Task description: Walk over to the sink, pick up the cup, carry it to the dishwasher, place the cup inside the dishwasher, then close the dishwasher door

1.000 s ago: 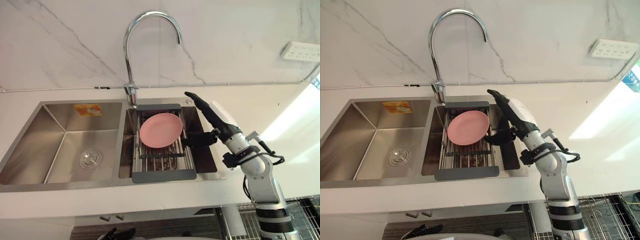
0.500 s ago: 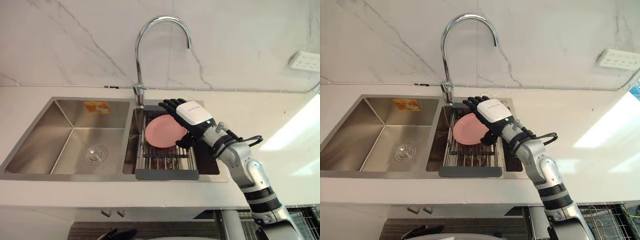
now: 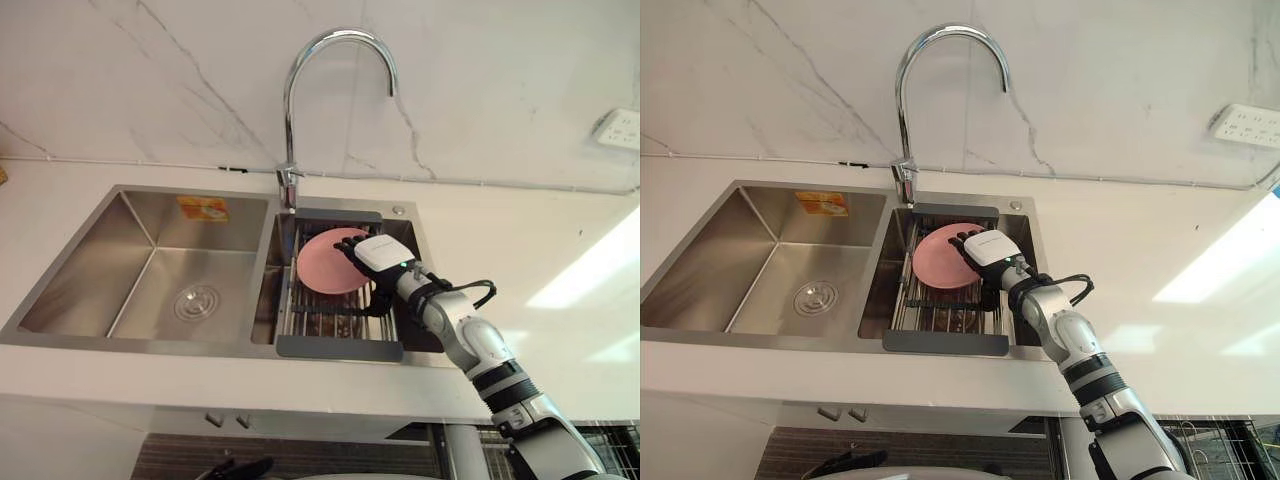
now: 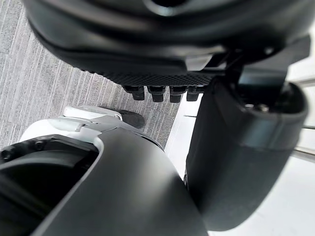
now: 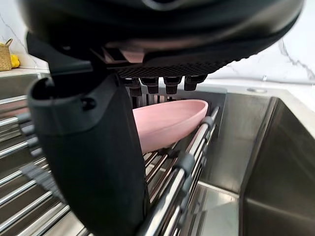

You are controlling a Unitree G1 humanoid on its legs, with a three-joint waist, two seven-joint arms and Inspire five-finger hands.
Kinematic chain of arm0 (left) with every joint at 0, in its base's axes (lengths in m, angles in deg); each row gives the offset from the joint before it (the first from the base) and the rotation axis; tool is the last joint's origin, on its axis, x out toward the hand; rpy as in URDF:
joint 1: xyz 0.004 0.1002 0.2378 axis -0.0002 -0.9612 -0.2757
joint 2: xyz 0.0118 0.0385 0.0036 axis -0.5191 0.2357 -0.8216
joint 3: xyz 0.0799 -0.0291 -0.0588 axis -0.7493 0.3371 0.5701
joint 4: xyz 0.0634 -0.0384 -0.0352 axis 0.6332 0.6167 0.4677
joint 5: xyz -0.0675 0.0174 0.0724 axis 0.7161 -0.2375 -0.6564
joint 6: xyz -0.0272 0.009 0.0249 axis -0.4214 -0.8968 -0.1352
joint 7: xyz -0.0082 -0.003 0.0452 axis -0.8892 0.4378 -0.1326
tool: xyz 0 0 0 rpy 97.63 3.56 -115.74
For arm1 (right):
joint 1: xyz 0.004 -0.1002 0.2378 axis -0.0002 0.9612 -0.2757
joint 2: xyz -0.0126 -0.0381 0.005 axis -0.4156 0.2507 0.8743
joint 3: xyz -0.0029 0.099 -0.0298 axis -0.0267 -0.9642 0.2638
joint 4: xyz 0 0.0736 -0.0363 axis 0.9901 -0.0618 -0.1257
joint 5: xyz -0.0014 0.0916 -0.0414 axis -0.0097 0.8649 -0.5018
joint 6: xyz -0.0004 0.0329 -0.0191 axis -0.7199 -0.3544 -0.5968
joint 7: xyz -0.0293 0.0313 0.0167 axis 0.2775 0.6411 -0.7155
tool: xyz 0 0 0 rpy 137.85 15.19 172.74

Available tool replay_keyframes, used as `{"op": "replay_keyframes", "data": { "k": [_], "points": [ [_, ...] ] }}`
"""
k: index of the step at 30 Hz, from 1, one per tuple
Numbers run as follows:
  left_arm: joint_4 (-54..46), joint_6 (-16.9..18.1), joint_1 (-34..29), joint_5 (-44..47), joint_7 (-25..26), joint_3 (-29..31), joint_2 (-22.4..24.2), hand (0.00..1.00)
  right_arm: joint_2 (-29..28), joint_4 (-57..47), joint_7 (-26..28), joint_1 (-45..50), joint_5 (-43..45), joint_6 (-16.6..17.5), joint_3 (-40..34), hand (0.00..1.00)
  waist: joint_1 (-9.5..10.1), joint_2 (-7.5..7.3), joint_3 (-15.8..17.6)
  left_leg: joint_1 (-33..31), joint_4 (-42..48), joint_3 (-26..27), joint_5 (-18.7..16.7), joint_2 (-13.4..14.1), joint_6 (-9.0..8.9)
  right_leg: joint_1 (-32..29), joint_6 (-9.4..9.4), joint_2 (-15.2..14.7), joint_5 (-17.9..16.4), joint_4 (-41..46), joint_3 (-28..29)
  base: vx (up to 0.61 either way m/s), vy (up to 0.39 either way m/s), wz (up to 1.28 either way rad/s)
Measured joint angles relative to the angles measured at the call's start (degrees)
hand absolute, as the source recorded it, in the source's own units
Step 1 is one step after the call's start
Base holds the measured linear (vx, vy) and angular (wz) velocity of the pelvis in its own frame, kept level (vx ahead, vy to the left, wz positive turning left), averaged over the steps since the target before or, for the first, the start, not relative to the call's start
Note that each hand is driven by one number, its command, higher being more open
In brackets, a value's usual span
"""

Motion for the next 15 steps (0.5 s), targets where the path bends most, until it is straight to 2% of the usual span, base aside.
{"op": "replay_keyframes", "data": {
  "k": [5,12,13,15],
  "points": [
    [-0.3,0.0,0.0,0.0,0.0,0.0,0.0,1.0,-0.3,3.5,-4.9,-1.0,-3.5,-0.6,0.9,1.0,0.27,-0.2,0.1,0.0,-0.8,-0.7,0.7,-0.1,0.06,0.0,0.01,-0.1,0.0,0.0,-0.7,-0.02,0.007,0.06],
    [-1.6,0.1,-0.5,0.0,-0.1,0.0,0.0,1.0,-0.8,8.4,-8.5,-3.5,-4.8,-0.9,1.6,1.0,0.52,-0.95,0.6,0.0,-1.5,-1.5,1.3,-0.3,0.02,0.1,0.03,-0.3,0.0,0.0,-1.5,-0.02,0.009,0.07],
    [-1.6,0.1,-0.5,0.0,-0.1,0.0,-0.1,1.0,-0.9,8.7,-9.3,-3.9,-5.3,-0.8,2.1,0.0,0.51,-1.08,0.7,0.0,-1.5,-1.5,1.3,-0.4,0.03,0.1,0.03,-0.4,0.0,0.0,-1.5,0.0,0.0,0.0],
    [-2.0,0.1,-0.6,0.0,-0.1,-0.1,-0.1,1.0,-1.3,9.8,-10.7,-4.1,-5.4,-0.8,2.2,0.0,0.53,-1.22,0.7,0.0,-1.5,-1.5,1.3,-0.4,0.07,0.1,0.03,-0.5,0.0,0.0,-1.6,0.0,0.0,0.0]
  ]
}}
